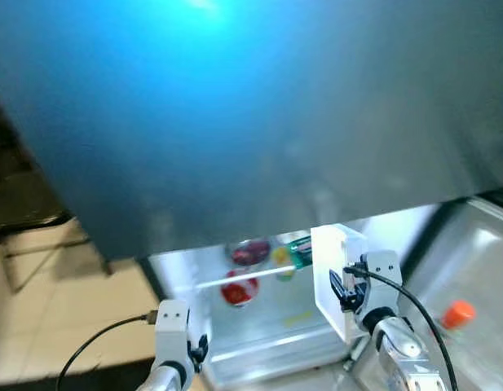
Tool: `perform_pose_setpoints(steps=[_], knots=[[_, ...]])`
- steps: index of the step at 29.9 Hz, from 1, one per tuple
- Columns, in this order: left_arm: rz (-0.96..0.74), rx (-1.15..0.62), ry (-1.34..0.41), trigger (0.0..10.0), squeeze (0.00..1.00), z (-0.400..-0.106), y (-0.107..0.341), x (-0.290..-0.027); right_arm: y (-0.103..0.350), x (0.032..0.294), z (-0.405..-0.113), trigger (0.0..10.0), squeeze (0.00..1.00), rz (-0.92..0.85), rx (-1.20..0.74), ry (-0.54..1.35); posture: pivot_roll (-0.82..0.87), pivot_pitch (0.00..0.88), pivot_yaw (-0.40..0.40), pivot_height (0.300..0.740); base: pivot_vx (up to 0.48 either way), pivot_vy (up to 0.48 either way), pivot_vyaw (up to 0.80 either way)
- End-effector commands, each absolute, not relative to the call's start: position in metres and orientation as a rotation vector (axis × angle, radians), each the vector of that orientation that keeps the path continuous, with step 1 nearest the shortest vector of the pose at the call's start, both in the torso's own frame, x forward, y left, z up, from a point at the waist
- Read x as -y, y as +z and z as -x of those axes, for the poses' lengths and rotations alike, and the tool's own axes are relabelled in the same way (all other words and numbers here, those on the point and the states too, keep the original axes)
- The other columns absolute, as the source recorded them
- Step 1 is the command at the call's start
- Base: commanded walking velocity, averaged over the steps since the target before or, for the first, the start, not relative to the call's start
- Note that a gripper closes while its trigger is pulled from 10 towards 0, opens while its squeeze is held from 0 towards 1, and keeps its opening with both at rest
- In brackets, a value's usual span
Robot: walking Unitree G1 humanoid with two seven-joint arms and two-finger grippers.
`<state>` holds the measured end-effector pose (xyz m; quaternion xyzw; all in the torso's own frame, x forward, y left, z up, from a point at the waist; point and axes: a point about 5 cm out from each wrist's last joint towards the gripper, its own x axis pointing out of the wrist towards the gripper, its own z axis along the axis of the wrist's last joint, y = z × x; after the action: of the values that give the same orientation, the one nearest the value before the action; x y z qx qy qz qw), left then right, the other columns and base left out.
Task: Restocking fridge
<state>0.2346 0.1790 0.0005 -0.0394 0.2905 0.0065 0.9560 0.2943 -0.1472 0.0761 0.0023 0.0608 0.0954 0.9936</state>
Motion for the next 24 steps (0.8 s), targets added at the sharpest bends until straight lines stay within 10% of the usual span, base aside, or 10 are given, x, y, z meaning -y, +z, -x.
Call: perform_pose_setpoints(steps=[1, 24], knots=[[0.072, -0.607, 0.020, 10.0, 0.00, -0.231, -0.001, -0.182, 0.074, 0.145, -0.293, 10.0, 0.00, -0.016, -0.124, 0.199, -0.07, 0.130, 0.059, 0.736, 0.000, 0.000, -0.80], [-0.042, -0.577, 0.116, 10.0, 0.00, -0.223, -0.005, -0.198, 0.072, 0.124, -0.282, 10.0, 0.00, -0.037, -0.123, 0.349, -0.07, 0.134, 0.063, 0.736, 0.000, 0.000, -0.10]])
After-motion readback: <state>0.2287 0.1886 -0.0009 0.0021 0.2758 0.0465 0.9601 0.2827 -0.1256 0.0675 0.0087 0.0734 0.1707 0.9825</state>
